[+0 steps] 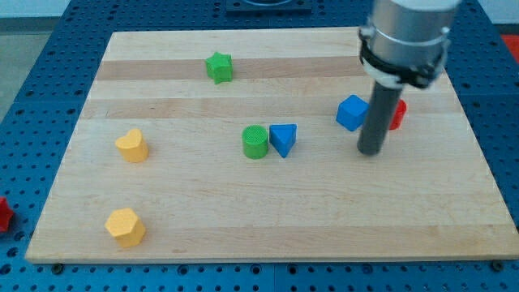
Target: Move the blue triangle below the blue cube
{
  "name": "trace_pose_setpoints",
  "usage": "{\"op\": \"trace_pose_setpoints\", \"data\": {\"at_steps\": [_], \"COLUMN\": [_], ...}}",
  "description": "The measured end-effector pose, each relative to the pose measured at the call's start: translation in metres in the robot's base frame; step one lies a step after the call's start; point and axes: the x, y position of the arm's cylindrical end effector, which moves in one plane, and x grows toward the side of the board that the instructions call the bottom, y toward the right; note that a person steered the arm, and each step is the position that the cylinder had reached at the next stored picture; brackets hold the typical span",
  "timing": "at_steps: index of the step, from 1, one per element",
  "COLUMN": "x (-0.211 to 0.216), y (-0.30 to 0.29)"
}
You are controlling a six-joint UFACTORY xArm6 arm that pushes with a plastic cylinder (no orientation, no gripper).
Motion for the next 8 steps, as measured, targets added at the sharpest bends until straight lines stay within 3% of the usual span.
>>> {"op": "trace_pose_setpoints", "data": {"at_steps": [1,2,4,7,8], "x": [0.013,0.013,-0.037,-0.026,-0.009], "y": [-0.124,-0.208,-0.148,-0.036,-0.126]}}
